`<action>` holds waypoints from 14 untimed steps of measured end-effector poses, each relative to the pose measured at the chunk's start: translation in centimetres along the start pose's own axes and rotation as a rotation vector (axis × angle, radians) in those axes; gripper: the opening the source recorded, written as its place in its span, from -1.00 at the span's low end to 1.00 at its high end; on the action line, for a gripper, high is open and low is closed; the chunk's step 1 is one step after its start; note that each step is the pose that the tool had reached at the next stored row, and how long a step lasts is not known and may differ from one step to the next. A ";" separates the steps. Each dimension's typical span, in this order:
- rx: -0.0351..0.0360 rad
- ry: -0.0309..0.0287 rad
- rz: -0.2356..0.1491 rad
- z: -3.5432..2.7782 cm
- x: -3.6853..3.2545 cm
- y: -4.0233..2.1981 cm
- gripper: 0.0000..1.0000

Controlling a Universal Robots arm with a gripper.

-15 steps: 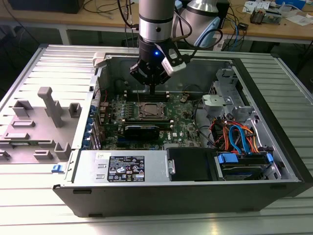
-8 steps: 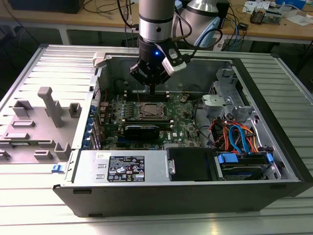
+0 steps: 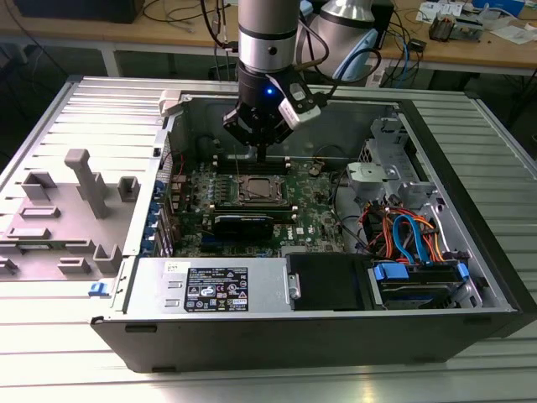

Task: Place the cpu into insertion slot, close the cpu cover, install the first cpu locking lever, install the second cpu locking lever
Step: 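Install the first cpu locking lever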

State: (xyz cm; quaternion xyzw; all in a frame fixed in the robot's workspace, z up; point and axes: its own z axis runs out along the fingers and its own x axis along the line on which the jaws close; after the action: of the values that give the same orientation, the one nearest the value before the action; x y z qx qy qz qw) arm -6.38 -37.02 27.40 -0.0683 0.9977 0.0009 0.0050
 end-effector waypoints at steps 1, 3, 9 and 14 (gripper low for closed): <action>0.0000 -0.0001 -0.002 0.00 0.00 0.00 -0.79; -0.0001 0.0000 -0.007 0.00 0.00 0.00 -0.79; -0.0002 0.0000 -0.021 0.00 0.00 0.00 -0.79; -0.0003 0.0000 -0.030 0.00 0.00 0.00 -0.79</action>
State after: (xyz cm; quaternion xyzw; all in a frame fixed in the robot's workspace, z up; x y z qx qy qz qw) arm -6.38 -37.02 27.40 -0.0835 0.9965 0.0010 0.0050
